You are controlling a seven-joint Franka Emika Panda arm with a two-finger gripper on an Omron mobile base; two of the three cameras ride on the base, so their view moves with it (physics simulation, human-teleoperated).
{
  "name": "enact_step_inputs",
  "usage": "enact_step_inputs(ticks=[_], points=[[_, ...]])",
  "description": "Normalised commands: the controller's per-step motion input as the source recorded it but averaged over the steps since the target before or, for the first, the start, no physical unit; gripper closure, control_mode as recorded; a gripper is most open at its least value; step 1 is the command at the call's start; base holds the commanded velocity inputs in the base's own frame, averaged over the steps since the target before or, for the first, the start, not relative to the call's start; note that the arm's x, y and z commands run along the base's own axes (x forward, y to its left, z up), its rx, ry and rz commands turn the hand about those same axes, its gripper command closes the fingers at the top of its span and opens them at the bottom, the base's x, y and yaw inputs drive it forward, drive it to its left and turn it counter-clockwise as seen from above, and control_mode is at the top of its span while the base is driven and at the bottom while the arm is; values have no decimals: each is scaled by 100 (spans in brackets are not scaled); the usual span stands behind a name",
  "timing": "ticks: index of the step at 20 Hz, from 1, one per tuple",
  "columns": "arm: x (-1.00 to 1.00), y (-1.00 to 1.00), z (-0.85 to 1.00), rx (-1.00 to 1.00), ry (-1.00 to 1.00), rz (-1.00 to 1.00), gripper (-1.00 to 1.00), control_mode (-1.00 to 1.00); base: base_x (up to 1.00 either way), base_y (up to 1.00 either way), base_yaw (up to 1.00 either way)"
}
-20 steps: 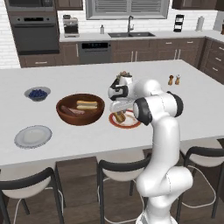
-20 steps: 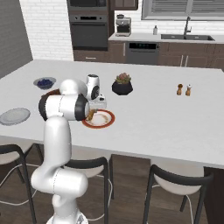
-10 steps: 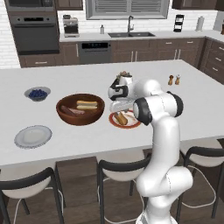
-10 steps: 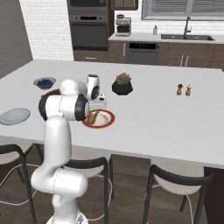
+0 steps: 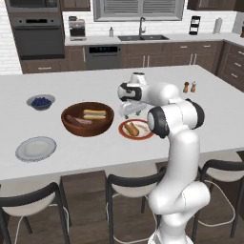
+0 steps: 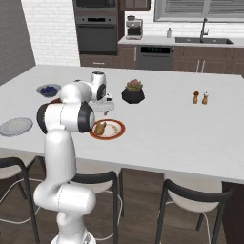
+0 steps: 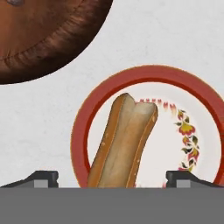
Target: Place one bun and one sausage from the bowl on each plate.
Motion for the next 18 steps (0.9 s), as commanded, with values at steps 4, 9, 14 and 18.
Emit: enact_step_inputs(ticks=[4,9,14,18], points=[[0,58,9,0,0,40,-100,-100,0,0,0],[0,74,1,1,0,41,-100,-100,0,0,0],[1,65,12,7,0,31,-100,-100,0,0,0],[0,55,2,14,-1,19,-100,-100,0,0,0]])
